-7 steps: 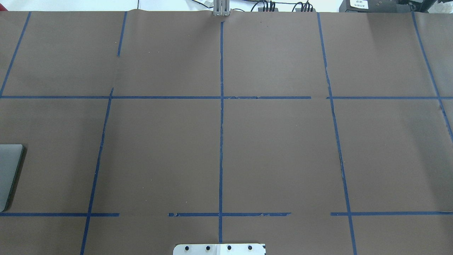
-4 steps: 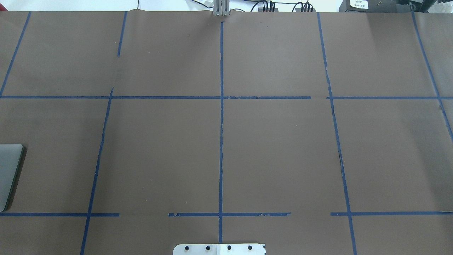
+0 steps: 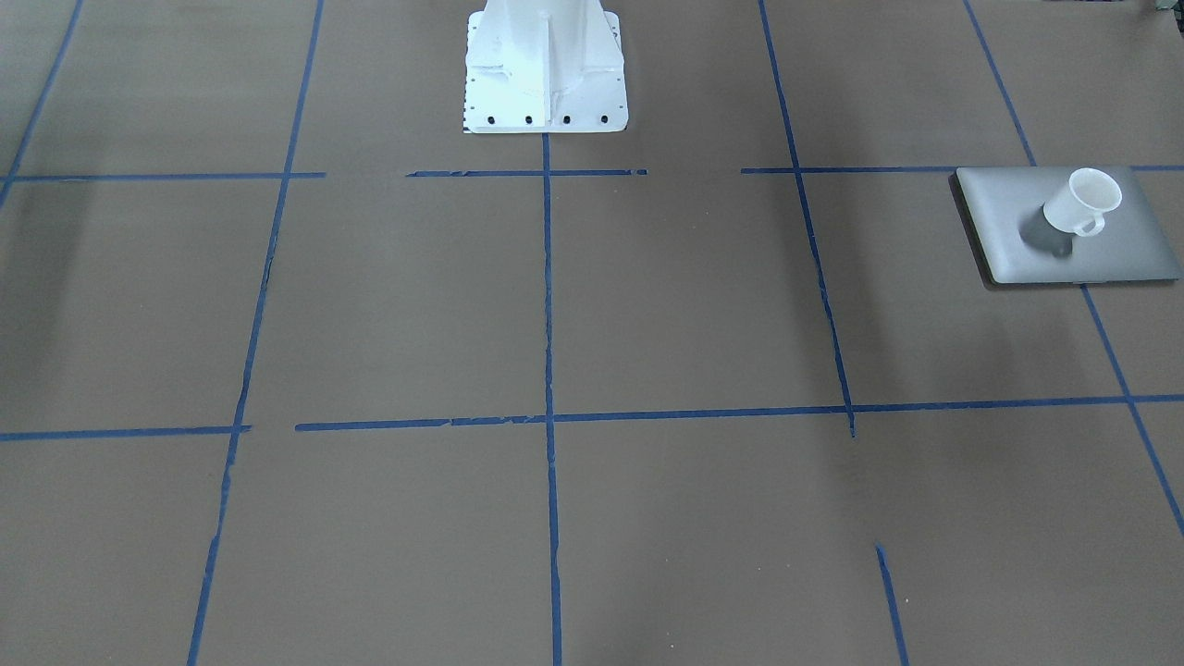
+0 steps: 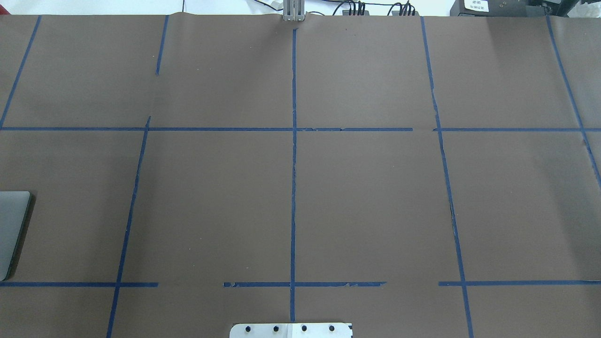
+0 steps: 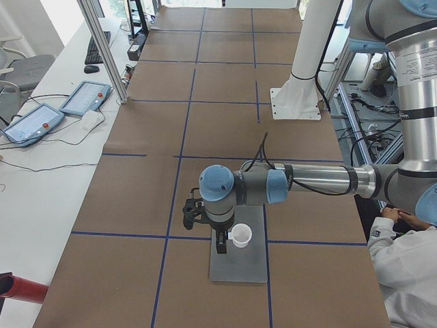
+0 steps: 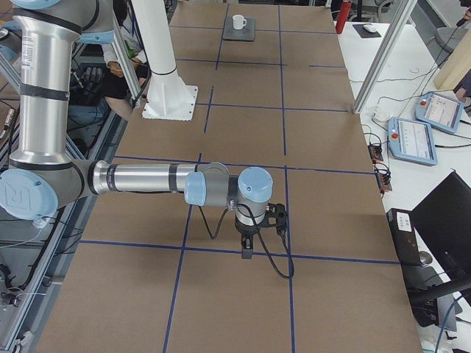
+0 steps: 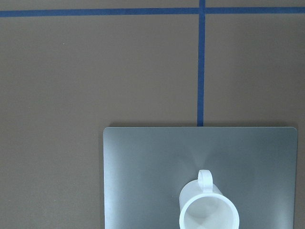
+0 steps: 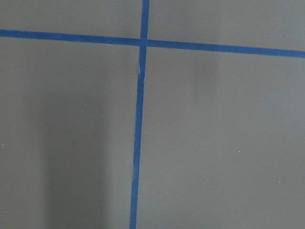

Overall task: Place cup on laptop
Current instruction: 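Open the left gripper and hold it above the mug on the laptop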

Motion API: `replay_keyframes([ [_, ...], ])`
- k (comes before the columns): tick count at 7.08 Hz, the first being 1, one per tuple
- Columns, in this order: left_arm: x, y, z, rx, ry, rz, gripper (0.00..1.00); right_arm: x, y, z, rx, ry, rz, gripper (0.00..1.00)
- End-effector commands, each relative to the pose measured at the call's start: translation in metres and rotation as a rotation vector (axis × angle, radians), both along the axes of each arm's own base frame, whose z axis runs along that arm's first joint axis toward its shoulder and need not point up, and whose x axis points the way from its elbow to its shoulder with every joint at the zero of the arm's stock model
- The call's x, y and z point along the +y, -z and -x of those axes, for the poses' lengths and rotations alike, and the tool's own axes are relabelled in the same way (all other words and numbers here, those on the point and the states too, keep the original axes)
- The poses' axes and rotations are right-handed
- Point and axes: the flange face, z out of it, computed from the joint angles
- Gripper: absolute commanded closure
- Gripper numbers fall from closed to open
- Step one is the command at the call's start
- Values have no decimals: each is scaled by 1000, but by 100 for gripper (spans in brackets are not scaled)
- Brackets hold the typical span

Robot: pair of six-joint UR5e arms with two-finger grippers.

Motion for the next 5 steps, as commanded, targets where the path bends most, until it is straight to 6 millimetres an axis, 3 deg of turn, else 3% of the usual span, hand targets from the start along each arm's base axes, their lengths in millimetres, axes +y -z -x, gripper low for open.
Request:
replay_keyframes([
  [1,-1,0,0,-4,-1,-1,0,-1,1,0,0,0,-2,0],
  [5,-3,2,0,0,3,-4,0,0,0,0,0,0,0,0],
])
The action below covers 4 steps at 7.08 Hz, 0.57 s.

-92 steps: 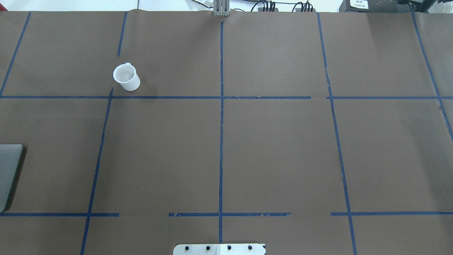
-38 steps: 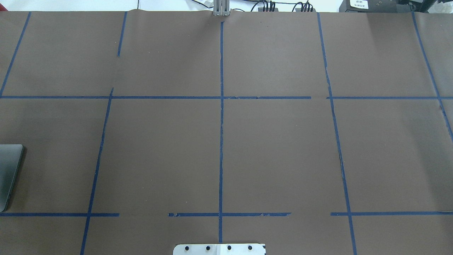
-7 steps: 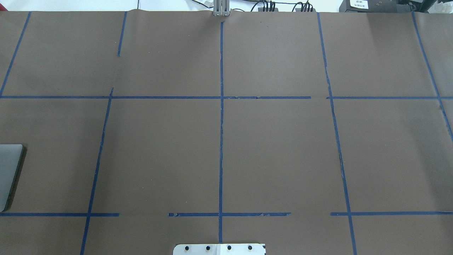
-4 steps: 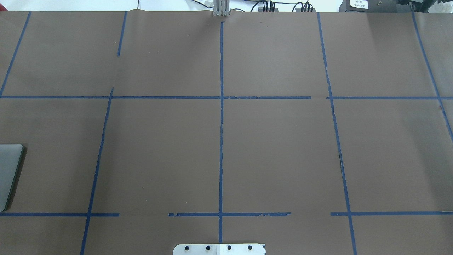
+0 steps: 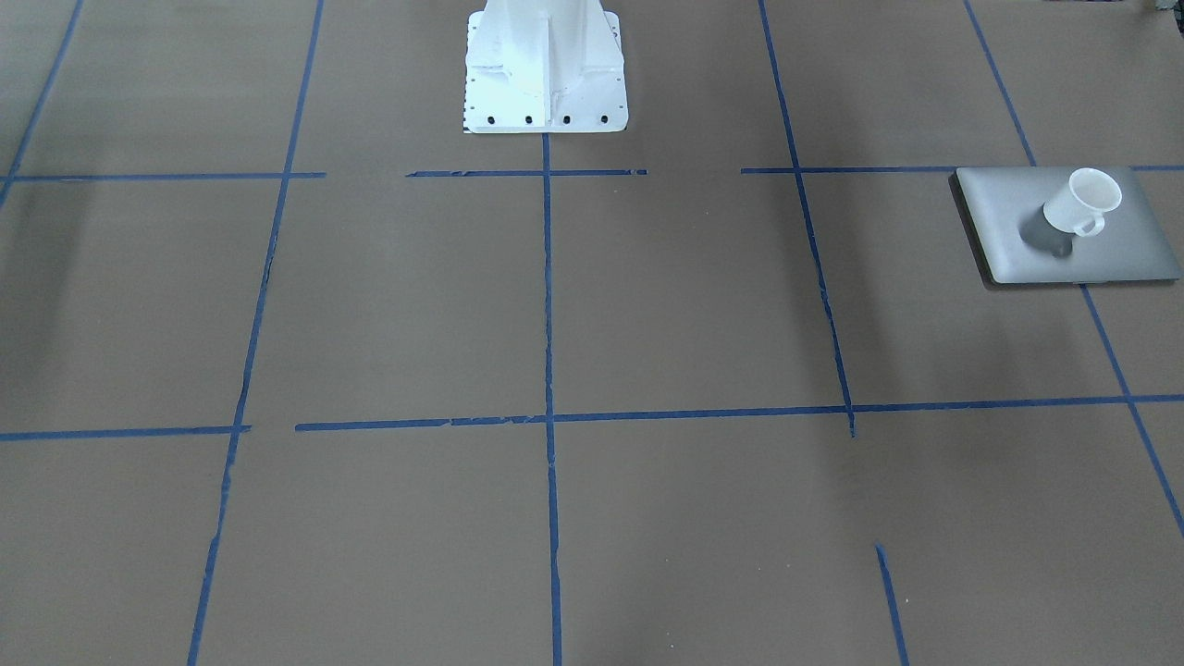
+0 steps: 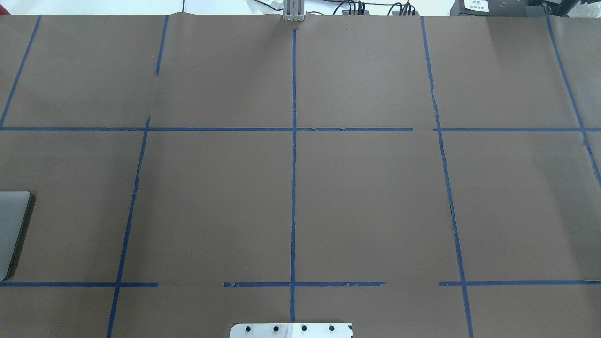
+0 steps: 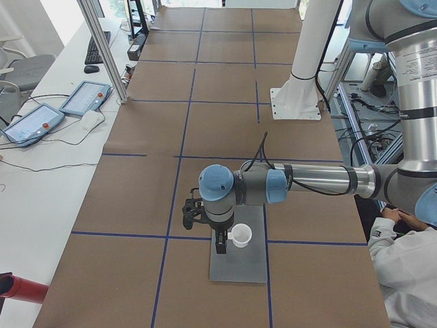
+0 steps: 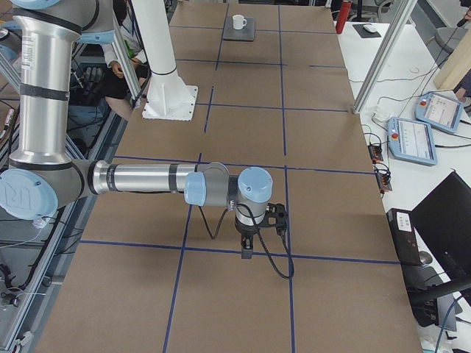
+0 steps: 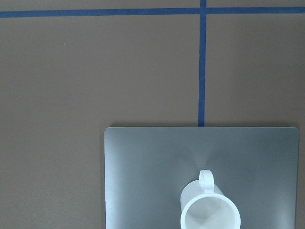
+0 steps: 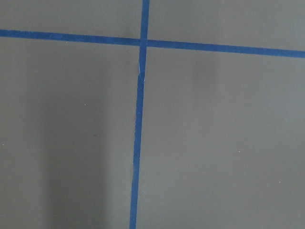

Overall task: Place cup on laptop
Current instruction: 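Open the left gripper and hold it above the mug on the laptop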

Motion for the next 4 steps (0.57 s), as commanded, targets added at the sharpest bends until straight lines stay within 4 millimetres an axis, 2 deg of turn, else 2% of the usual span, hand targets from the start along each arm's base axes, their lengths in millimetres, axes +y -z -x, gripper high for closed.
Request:
replay_keyframes([
  [1,-5,5,-1,4,4,-9,0,0,0,0,0,0,1,0],
  [4,-31,30,-3,-2,-9,-69,0,-1,1,0,0,0,-2,0],
])
